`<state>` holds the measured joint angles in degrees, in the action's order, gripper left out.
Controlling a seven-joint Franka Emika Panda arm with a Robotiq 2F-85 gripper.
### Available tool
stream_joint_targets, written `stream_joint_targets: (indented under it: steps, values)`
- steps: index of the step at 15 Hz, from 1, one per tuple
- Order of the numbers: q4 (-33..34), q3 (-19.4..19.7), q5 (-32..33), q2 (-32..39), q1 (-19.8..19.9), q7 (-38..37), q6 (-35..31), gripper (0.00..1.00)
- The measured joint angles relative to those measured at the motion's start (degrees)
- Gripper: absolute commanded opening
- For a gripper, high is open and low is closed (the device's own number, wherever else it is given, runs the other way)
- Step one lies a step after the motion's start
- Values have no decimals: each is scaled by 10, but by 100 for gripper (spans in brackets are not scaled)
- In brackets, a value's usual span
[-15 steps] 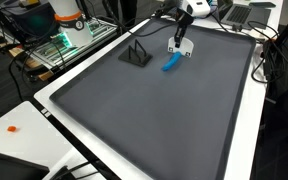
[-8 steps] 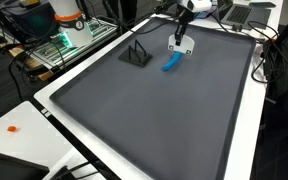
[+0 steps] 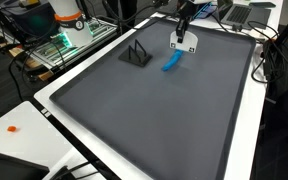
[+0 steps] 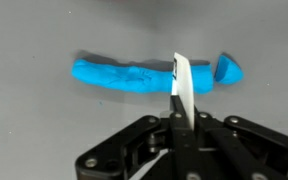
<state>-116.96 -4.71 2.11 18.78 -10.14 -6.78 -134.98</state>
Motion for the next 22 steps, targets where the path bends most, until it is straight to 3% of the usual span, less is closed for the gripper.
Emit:
stream_joint_targets:
  steps: [22]
  values:
    - [-1,8,0,31,12,0,-1,1]
